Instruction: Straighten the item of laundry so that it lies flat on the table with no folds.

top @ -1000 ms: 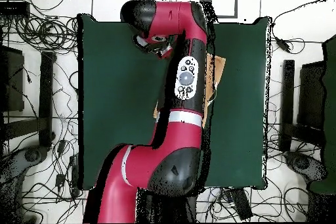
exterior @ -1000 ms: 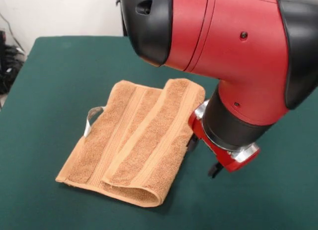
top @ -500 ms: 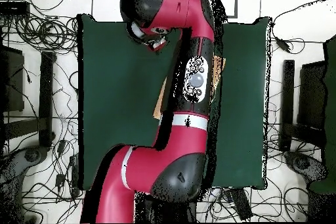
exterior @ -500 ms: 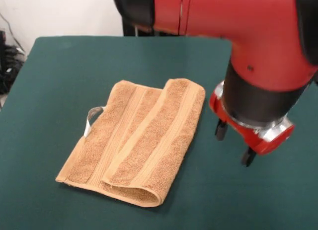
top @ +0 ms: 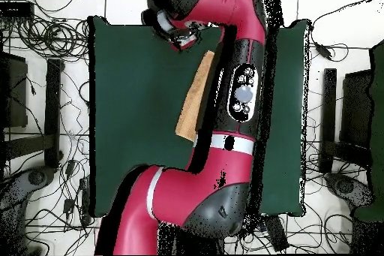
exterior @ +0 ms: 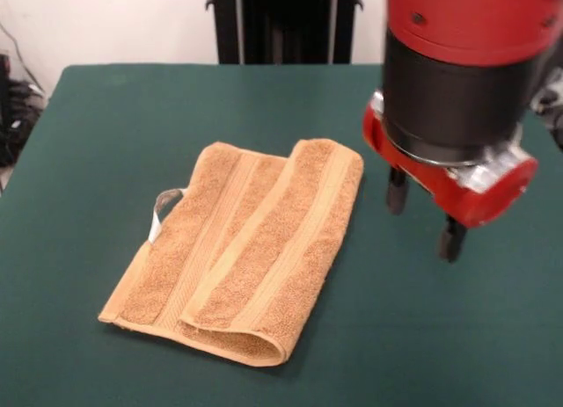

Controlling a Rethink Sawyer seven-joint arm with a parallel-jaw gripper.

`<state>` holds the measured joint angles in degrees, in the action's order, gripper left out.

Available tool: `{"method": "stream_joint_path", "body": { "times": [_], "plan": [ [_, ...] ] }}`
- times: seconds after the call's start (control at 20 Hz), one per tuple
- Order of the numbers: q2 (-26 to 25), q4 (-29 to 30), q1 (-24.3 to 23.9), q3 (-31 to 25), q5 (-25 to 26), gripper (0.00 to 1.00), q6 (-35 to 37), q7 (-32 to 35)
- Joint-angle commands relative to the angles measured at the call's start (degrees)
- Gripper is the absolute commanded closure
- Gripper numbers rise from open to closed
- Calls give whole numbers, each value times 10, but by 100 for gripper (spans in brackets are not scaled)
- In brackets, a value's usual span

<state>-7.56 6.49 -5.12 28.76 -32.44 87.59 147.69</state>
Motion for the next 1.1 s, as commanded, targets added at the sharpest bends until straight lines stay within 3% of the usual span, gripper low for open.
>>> {"method": "stream_joint_path", "body": {
  "times": [0.05,0.2,0.5,0.75,1.1],
  "plan": [
    [-6,75,-22,-34,26,0,117,-228],
    [-9,47,-41,3,59,0,159,-323],
    [0,46,-66,4,105,0,189,-430],
    [0,50,-78,-7,126,0,191,-470],
    [-54,-10,-98,33,103,0,181,-497]
  ]
}}
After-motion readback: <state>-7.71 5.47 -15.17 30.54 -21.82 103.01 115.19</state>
